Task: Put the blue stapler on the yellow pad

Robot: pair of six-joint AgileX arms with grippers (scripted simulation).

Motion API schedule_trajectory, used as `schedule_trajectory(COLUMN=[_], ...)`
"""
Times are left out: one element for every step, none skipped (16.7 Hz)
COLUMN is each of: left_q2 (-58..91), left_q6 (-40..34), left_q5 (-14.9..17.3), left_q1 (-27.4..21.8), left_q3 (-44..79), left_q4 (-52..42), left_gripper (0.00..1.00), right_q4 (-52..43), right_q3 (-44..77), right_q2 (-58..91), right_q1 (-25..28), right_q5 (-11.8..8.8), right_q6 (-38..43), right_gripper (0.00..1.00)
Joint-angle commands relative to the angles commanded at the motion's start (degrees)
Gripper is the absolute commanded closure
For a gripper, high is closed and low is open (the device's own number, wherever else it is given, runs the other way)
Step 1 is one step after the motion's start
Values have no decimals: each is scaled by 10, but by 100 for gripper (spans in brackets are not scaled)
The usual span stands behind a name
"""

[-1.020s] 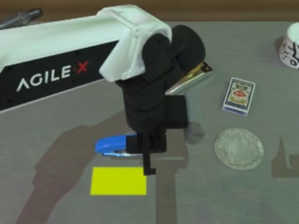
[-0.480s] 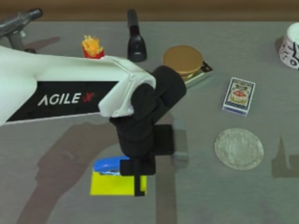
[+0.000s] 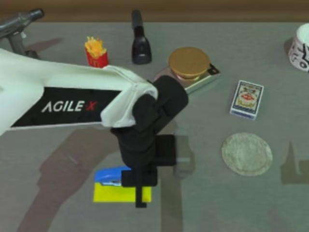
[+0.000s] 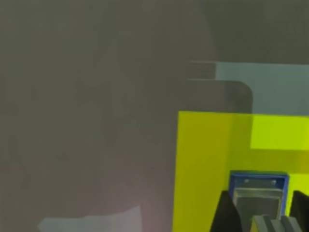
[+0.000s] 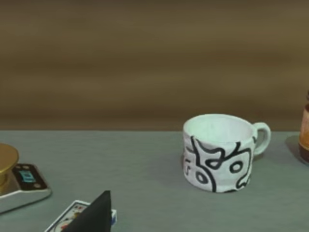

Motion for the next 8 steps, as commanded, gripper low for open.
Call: schedule_trajectory(left_q2=[0, 0, 0, 0, 0, 0, 0, 0], left_q6=[0, 0, 0, 0, 0, 0, 0, 0], left_q5=[0, 0, 0, 0, 0, 0, 0, 0], left_q1=[0, 0, 0, 0, 0, 0, 0, 0], left_q3=[0, 0, 0, 0, 0, 0, 0, 0], left_q4=[0, 0, 0, 0, 0, 0, 0, 0], left_gripper=[77, 70, 62, 55, 47, 40, 32, 25], right_q4=[0, 0, 0, 0, 0, 0, 0, 0], right_q3=[0, 0, 0, 0, 0, 0, 0, 0], right_q2=[0, 0, 0, 0, 0, 0, 0, 0], right_q1=[0, 0, 0, 0, 0, 0, 0, 0], right_q5=[0, 0, 0, 0, 0, 0, 0, 0], right_q6=[0, 0, 0, 0, 0, 0, 0, 0], right_gripper=[0, 0, 0, 0, 0, 0, 0, 0])
